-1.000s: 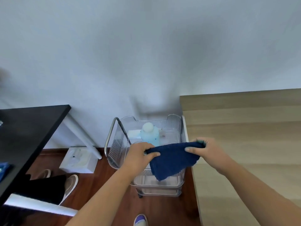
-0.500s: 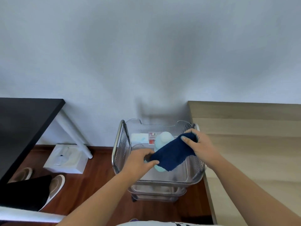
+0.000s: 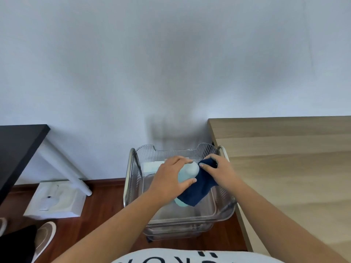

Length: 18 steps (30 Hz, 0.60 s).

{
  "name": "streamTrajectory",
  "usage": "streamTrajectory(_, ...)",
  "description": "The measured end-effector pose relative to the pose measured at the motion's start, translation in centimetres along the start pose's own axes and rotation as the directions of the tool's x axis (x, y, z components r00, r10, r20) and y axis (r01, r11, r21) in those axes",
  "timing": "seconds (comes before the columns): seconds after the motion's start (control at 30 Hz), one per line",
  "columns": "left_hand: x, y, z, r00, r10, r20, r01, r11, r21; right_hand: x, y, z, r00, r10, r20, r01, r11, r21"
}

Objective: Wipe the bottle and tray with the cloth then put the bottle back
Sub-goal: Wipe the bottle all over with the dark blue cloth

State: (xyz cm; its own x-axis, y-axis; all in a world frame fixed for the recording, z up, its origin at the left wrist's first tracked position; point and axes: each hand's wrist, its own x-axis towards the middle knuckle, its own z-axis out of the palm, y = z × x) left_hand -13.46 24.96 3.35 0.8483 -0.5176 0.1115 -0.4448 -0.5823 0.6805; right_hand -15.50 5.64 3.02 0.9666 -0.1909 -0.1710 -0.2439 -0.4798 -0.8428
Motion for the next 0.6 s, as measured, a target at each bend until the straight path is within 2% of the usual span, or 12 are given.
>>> streamTrajectory(0.13,0.0,0.5,0.4,0.994,-0.051,-0.098,0.048,0.998,-0.032,0.5,0.7,1.3,0.999,0.021,-0.037,-0.02,0.999,0.033)
streamTrajectory(0.23,0.0,0.9,0.6,0.991,-0.097,-0.093,0.093,0.995,-0.046,0.2,1.2,1.9,0.986,0.055,-0.159,-0.038,0.993,0.109)
streamTrajectory(0.3,-0.1,1.0,0.6,0.99,-0.108,-0.089,0.103,0.992,-0.068,-0.4,1.6,2.2,0.962,-0.031,-0.272,0.029,1.0,-0.013)
streamTrajectory(0.37,-0.2,1.2,0.8,0.99,-0.104,-0.093,0.098,0.993,-0.065,-1.1,2.0,2.7,0.935,-0.145,-0.323,0.103,0.984,-0.144)
streamTrajectory(0.47,-0.1,1.4,0.9,0.99,-0.101,-0.1,0.099,0.995,-0.027,-1.7,2.8,3.7,0.923,-0.215,-0.318,0.163,0.969,-0.184)
streamTrajectory(0.6,-0.1,1.3,0.6,0.987,-0.129,-0.099,0.124,0.991,-0.05,-3.1,4.4,4.7,0.959,-0.198,-0.203,0.198,0.98,-0.02)
